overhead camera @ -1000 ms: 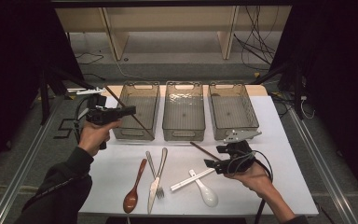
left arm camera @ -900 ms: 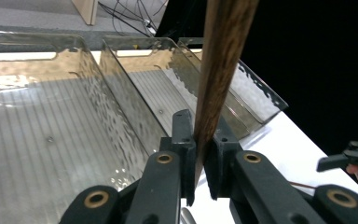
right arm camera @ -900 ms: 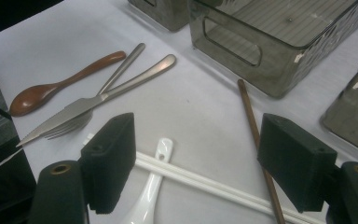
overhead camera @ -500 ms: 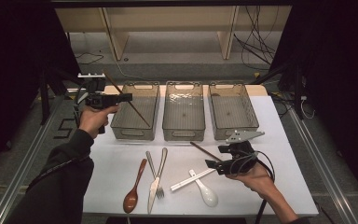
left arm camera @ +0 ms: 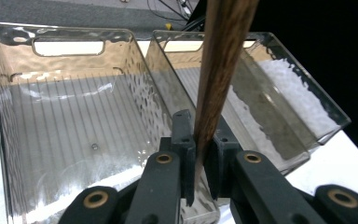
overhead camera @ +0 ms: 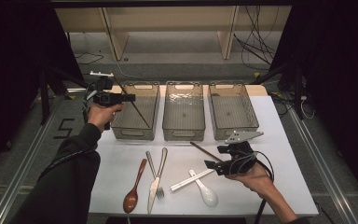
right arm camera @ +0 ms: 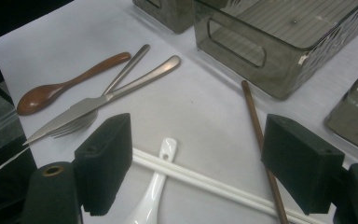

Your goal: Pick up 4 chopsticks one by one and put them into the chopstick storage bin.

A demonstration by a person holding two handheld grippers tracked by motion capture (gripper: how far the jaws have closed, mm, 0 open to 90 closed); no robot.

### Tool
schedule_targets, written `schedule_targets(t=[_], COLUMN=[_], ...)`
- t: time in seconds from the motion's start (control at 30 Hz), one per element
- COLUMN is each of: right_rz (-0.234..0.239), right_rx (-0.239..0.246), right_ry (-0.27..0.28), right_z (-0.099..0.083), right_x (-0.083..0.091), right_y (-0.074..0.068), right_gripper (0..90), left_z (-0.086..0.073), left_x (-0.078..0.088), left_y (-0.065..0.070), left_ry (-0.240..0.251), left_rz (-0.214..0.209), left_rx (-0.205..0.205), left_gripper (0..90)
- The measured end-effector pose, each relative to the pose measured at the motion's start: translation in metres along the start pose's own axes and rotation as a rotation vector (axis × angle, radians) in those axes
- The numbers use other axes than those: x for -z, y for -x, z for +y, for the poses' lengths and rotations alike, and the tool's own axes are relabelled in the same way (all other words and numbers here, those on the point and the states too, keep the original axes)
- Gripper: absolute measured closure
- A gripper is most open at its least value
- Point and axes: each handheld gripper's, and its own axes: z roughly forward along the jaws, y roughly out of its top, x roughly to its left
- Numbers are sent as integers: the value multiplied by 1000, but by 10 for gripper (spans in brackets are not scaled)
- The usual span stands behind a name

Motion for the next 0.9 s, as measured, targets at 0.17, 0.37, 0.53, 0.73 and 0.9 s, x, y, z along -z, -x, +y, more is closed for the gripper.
schedule_targets(t=[0.17, 0.37, 0.53, 0.73, 0.9], right_rz=[2, 3, 3, 6, 8], right_rx=[3, 5, 7, 7, 7], right_ry=[-5, -6, -8, -11, -12], right_z=[0, 0, 0, 0, -1], right_x=[-1, -2, -2, -2, -2], right_y=[0, 0, 0, 0, 0], right_gripper=[255, 256, 256, 256, 258], left_z=[-3, -7, -9, -9, -9], left_x=[-7, -11, -18, -25, -28], left_y=[-7, -10, -11, -13, -13], left_ry=[-22, -36, -60, -95, -105], left_rz=[9, 8, 5, 11, 22], left_rx=[15, 26, 33, 31, 32], left_gripper=[827, 826, 825, 825, 824])
